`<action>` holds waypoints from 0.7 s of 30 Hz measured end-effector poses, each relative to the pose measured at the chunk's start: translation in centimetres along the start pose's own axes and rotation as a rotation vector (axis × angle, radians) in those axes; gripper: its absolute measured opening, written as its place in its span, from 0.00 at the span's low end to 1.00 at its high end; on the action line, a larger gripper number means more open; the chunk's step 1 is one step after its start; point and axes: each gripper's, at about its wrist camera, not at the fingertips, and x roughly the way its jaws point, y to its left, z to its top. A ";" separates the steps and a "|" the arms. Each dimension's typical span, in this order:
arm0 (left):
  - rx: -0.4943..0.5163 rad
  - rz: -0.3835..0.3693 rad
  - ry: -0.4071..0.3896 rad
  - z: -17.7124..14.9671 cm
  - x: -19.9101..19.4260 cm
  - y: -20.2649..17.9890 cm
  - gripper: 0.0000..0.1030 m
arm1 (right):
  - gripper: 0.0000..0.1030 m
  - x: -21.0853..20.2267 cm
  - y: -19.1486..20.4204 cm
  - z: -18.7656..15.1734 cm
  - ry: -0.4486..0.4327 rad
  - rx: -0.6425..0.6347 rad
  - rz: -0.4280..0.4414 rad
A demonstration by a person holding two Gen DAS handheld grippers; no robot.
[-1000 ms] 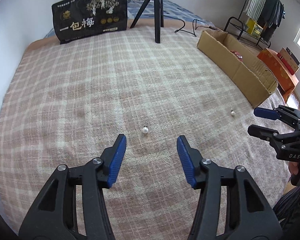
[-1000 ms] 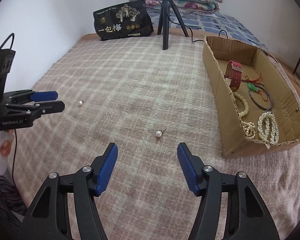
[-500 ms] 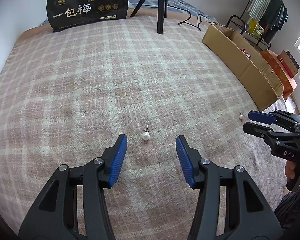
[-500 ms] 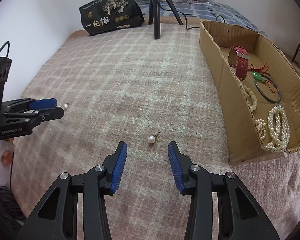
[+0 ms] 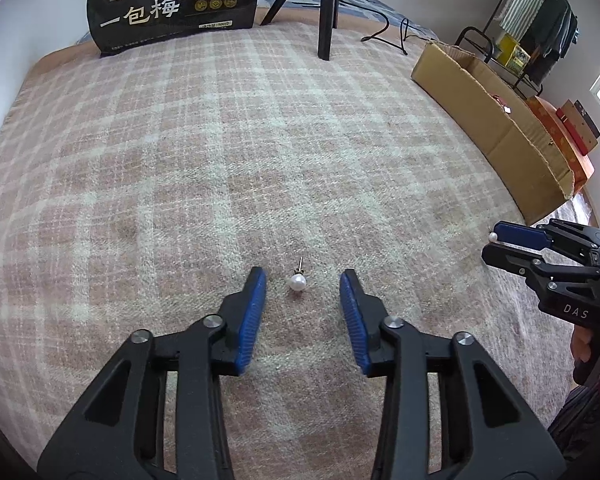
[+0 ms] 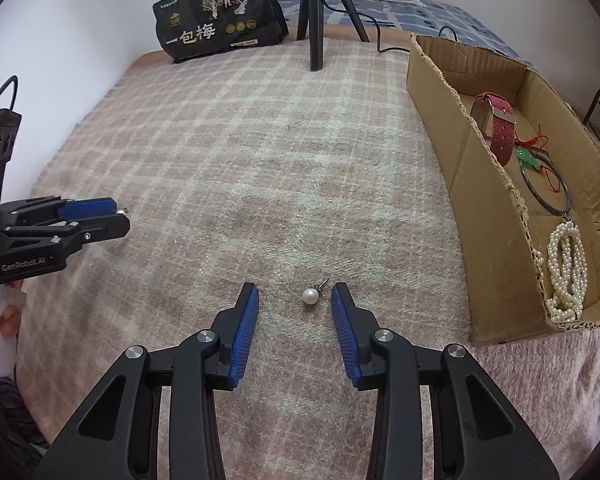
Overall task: Organize jewelry
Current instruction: 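Close the left tool on a pearl stud while the right tool grips the other pearl stud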
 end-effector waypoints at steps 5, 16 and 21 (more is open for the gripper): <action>0.006 0.001 0.002 0.1 0.2 -0.3 0.31 | 0.29 0.3 -0.4 0.0 0.008 0.010 0.005; 0.015 0.003 0.011 0.0 0.4 -0.5 0.12 | 0.11 0.4 -0.5 0.1 0.017 0.017 -0.019; 0.020 0.004 0.010 -0.1 0.2 -0.6 0.07 | 0.07 0.3 -0.6 0.1 0.016 0.020 -0.017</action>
